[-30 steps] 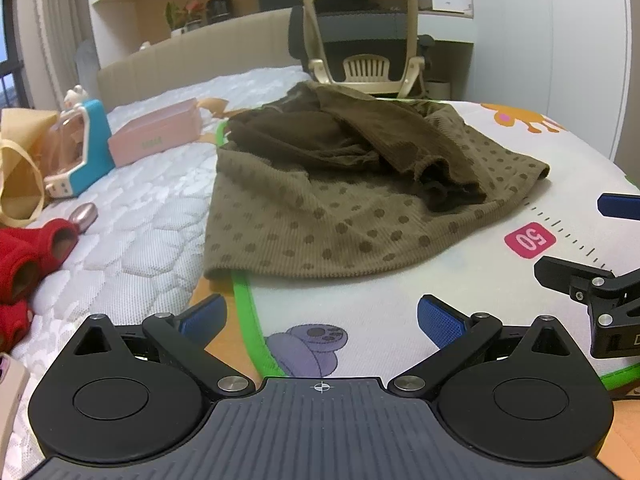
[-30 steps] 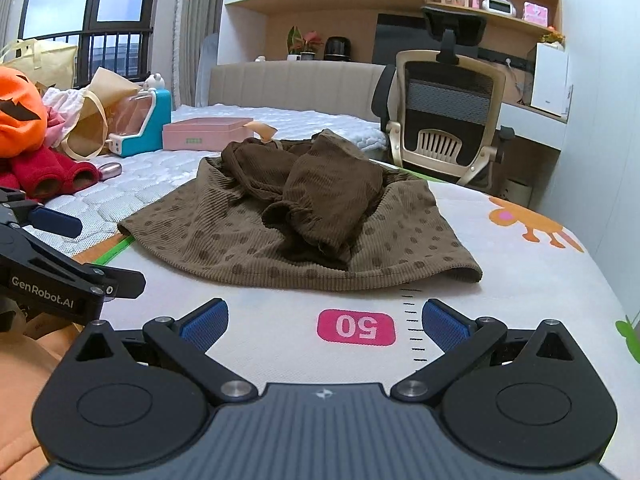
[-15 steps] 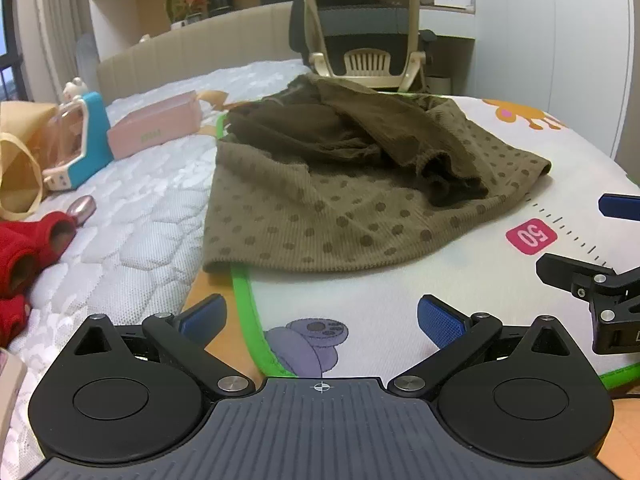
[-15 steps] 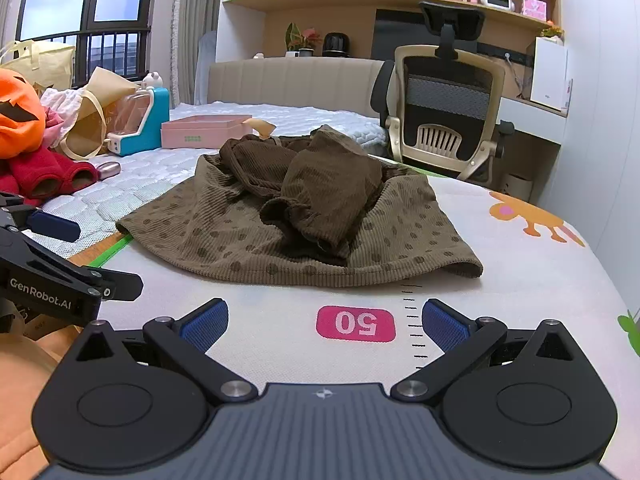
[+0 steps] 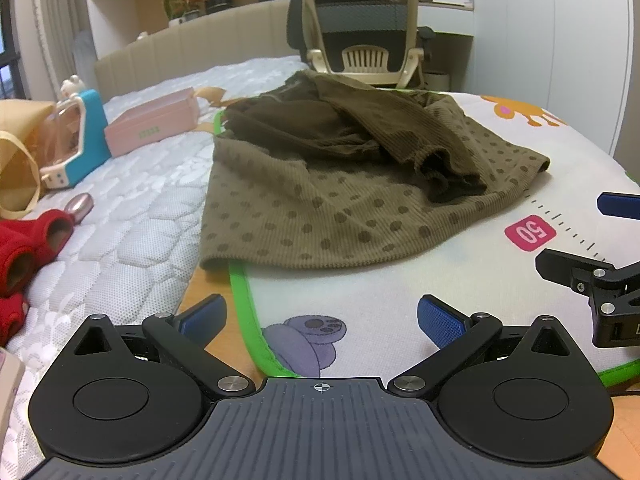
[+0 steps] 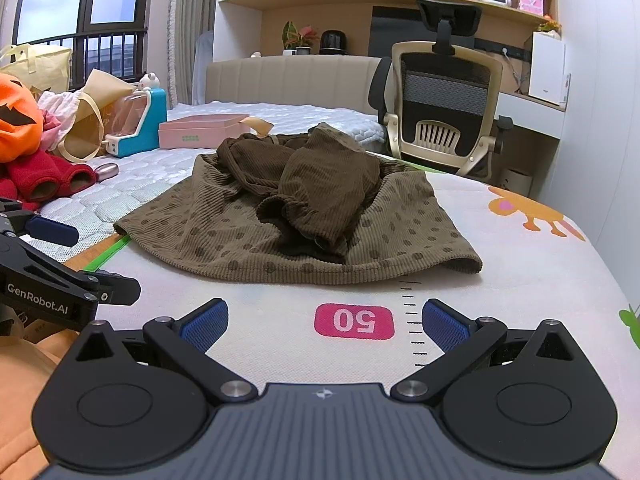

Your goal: Fold clothes

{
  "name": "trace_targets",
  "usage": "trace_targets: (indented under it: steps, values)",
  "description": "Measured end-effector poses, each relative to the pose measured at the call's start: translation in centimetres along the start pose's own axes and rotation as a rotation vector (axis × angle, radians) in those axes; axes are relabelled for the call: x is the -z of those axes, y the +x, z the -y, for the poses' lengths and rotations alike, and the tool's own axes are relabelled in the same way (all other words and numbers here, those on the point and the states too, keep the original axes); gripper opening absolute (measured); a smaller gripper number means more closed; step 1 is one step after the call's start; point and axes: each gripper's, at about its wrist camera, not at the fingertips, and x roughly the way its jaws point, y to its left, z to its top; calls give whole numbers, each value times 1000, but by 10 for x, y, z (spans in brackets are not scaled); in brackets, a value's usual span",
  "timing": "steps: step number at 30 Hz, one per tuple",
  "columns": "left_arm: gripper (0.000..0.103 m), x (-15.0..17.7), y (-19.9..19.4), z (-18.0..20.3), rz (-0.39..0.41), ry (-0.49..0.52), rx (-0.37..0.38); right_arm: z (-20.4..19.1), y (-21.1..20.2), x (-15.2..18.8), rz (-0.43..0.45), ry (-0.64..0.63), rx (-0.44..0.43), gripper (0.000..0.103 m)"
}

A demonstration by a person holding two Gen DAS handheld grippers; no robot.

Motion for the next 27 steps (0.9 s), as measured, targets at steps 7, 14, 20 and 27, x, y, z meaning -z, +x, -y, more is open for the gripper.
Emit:
trace_targets:
  steps: [7, 14, 20, 27]
  values:
    - [103, 0, 0, 1, -2, 0, 0, 1, 0, 0, -1, 3, 0, 103]
    - [103, 0, 0, 0, -5, -1, 1, 1, 0, 0, -1, 6, 0, 103]
    - [103, 0, 1, 0, -7, -1, 1, 2, 0, 0, -2, 12, 0, 103]
    - [103, 1, 1, 0, -9, -2, 2, 2, 1, 1, -2, 15, 0, 103]
